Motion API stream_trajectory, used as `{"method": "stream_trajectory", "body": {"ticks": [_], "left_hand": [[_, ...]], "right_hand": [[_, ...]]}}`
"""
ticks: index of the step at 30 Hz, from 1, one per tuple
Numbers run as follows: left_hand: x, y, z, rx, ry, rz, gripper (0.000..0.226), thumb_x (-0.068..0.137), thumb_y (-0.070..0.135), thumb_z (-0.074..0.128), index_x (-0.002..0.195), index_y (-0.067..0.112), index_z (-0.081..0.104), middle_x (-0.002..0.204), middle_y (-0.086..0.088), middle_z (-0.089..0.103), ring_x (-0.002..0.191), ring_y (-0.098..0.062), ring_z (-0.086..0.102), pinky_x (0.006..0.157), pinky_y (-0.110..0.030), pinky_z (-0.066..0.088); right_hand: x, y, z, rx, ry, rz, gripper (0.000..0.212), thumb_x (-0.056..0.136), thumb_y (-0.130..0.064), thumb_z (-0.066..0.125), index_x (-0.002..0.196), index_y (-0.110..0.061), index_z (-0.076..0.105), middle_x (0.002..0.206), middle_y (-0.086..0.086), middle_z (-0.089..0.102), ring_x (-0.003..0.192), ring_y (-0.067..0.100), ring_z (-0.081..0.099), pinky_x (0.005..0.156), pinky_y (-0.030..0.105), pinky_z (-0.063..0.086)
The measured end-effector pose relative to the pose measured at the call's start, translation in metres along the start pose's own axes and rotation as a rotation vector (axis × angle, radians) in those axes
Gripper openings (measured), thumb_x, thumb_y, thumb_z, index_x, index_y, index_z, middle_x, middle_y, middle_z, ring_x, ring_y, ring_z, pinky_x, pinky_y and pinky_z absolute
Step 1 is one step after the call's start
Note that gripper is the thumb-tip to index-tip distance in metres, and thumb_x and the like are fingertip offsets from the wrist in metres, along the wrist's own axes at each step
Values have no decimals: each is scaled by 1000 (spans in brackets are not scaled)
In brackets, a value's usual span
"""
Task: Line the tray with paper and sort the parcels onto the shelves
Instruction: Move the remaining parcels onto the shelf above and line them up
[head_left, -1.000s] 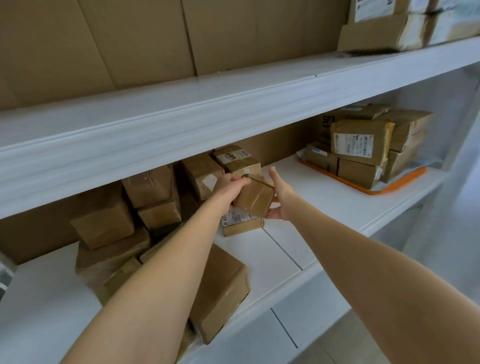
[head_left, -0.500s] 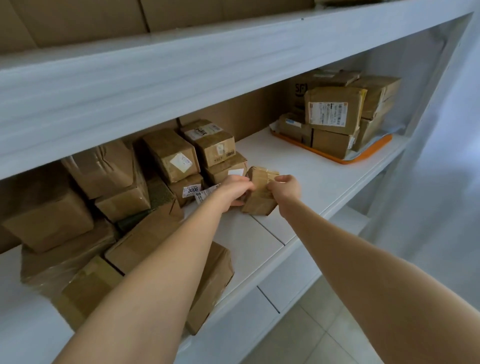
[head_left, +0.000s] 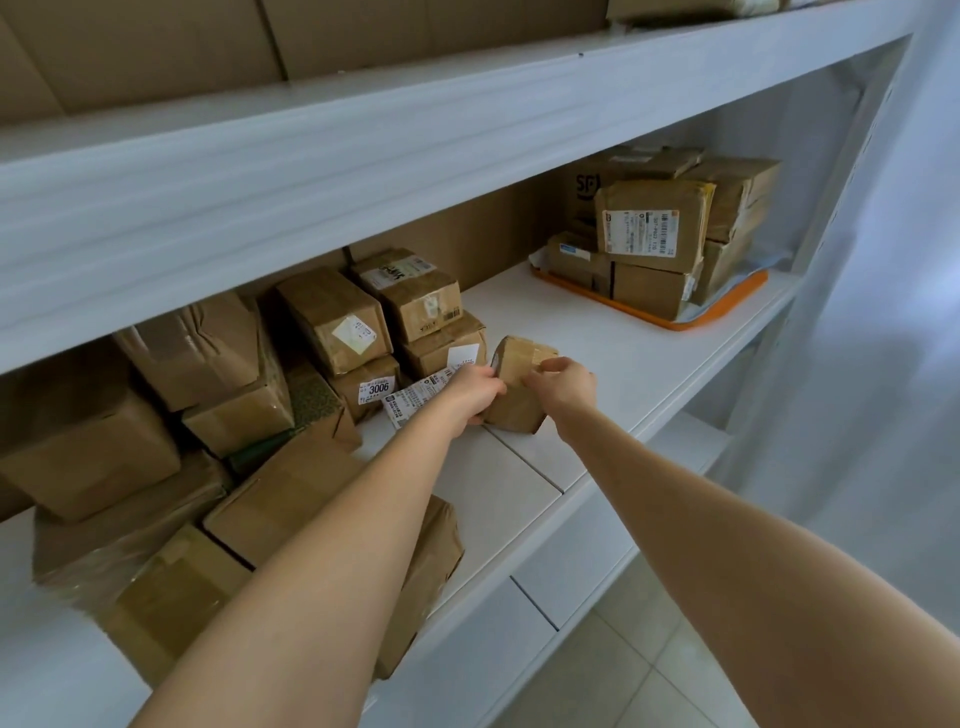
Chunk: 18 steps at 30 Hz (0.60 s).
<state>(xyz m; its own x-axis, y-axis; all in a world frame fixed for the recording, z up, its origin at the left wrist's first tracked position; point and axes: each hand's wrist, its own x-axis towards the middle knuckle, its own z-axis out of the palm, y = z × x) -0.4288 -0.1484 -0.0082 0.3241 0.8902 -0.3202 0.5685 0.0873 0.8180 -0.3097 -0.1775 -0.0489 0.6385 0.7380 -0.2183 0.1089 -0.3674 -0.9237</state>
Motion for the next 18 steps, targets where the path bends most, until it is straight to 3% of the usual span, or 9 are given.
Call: {"method": "stream_trajectory", "body": {"ticks": [3, 8, 11, 14, 18], "left_hand": [[-2, -2, -3, 18, -4, -37, 16, 94, 14, 48, 107, 20, 55, 93, 0, 54, 94, -20, 48, 79, -33, 44], [-2, -4, -7, 36, -9, -36, 37, 94, 12, 44, 130, 15, 49, 119, -8, 54, 105, -23, 49, 81, -33, 46], [-1, -3, -16, 14, 27, -2, 34, 94, 9, 45, 127, 18, 48, 124, -9, 50, 110, -24, 48, 84, -33, 44], [0, -4, -29, 46, 119, 32, 48, 93, 7, 47, 140, 13, 43, 126, -9, 47, 108, -26, 49, 86, -34, 48], [-4, -12, -48, 103, 233, 76, 40, 93, 13, 52, 133, 14, 52, 134, -8, 52, 114, -25, 52, 97, -37, 47]], "right_hand": [[-8, -3, 6, 19, 19, -45, 33, 89, -23, 59, 121, -17, 61, 128, 9, 51, 86, 21, 56, 95, 40, 51], [-10, -10, 6, -11, -42, -65, 37, 89, -18, 58, 126, -15, 60, 127, 9, 58, 114, 26, 57, 99, 41, 49], [-11, -15, 11, -70, -50, -66, 39, 90, -20, 57, 128, -16, 57, 131, 9, 52, 114, 28, 57, 98, 42, 50], [-14, -18, 18, -142, 27, -52, 35, 90, -29, 58, 124, -21, 54, 129, 7, 42, 112, 29, 53, 96, 43, 51], [-22, -27, 28, -171, 44, -119, 34, 88, -36, 60, 118, -20, 53, 124, 8, 45, 113, 29, 50, 98, 44, 49]]}}
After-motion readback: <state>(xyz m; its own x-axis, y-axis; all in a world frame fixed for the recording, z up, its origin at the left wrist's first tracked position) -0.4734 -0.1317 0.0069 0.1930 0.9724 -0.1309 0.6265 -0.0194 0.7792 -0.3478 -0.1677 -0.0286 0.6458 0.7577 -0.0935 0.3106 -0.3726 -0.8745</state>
